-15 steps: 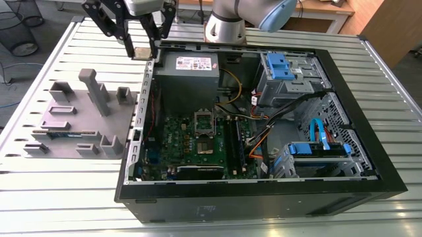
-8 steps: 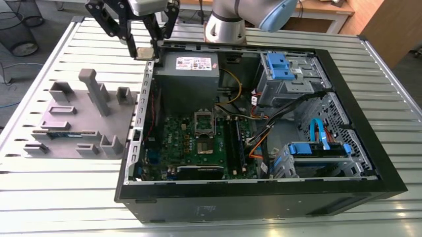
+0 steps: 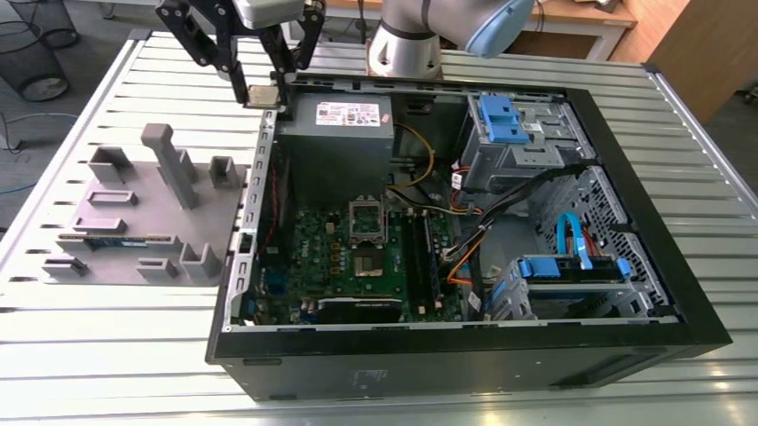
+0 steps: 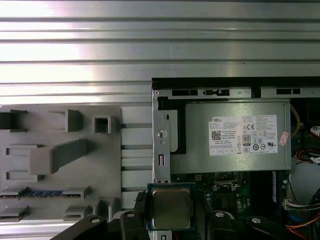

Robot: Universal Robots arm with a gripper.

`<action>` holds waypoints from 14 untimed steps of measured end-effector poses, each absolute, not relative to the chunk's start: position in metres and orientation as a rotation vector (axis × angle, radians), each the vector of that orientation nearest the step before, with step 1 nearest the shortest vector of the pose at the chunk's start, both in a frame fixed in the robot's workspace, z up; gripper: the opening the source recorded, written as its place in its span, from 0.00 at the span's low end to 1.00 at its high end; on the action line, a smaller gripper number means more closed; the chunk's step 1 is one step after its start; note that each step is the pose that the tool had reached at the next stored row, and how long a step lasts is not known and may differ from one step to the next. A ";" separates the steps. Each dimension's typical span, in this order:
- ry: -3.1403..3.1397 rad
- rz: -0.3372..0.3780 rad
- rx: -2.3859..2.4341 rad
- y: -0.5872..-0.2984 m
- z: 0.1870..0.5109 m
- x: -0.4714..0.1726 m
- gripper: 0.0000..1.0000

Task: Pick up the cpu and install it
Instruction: 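Pick up the cpu and move it towards the insertion slot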

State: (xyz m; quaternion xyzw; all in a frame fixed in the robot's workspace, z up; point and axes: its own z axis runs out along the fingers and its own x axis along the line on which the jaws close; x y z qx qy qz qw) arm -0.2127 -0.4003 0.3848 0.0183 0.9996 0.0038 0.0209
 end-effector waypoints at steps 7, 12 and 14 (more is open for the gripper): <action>3.099 0.012 0.057 -0.400 0.385 -0.210 0.47; 3.099 0.012 0.057 -0.400 0.385 -0.209 0.47; 3.099 0.012 0.057 -0.400 0.385 -0.208 0.47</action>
